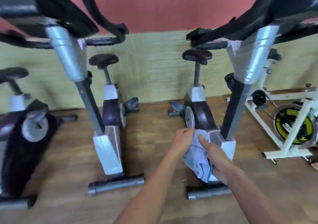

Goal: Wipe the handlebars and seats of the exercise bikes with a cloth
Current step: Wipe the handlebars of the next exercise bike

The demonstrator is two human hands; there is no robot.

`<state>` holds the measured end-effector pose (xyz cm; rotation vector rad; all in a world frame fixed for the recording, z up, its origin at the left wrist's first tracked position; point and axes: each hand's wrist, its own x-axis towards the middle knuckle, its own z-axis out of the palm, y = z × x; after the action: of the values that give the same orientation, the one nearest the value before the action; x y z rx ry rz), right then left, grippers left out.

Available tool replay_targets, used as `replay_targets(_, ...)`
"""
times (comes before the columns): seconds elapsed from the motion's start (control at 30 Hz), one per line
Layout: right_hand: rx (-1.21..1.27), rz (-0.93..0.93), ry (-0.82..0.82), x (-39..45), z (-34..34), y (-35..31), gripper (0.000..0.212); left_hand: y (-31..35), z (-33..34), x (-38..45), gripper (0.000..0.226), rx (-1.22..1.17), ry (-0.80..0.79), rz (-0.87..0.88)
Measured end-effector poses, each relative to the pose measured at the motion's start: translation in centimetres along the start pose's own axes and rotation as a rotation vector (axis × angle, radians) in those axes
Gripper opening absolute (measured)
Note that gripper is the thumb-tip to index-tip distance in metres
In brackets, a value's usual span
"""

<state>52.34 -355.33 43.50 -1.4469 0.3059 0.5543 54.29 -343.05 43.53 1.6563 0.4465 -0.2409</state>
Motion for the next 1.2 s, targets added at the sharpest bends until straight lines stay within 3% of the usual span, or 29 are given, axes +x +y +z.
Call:
replay_targets(0.17,-0.202,0.073,-0.311,1.0,1.9,-0.3,0.054,-2.5,-2.2,-2.6,0.022,-0.134,0.300,-0.136)
replay_targets(0.33,-0.303,0.105,-0.440,2.3,4.3,-0.2,0.051,-3.7,-4.6,-2.4,0.033,-0.249,0.477,-0.190)
replay_targets(0.6,-0.300,0.068,-0.400,11.5,7.8,-3.5,0.045,-1.5,-9.5,4.7,0.026,-0.298,0.473,-0.142)
replay_targets(0.7,-0.314,0.111,-0.345,15.2,10.2,-6.0,0.060,0.3,-12.1,8.8,0.026,-0.226,0.431,-0.094)
replay_targets(0.87,-0.240,0.063,-0.296,21.0,13.9,-10.8,0.052,3.6,-16.8,15.3,0.033,-0.164,0.324,-0.074)
replay_targets(0.97,-0.244,0.039,-0.284,24.3,15.9,-13.9,0.052,6.1,-19.0,19.0,0.052,-0.125,0.271,-0.102)
replay_targets(1.13,-0.288,-0.083,-0.248,29.5,18.7,-18.1,0.041,8.9,-21.6,24.6,0.023,-0.281,0.307,-0.044)
replay_targets(1.2,-0.316,-0.125,-0.238,32.7,20.0,-19.2,0.038,9.5,-23.0,27.4,0.032,-0.270,0.370,-0.028)
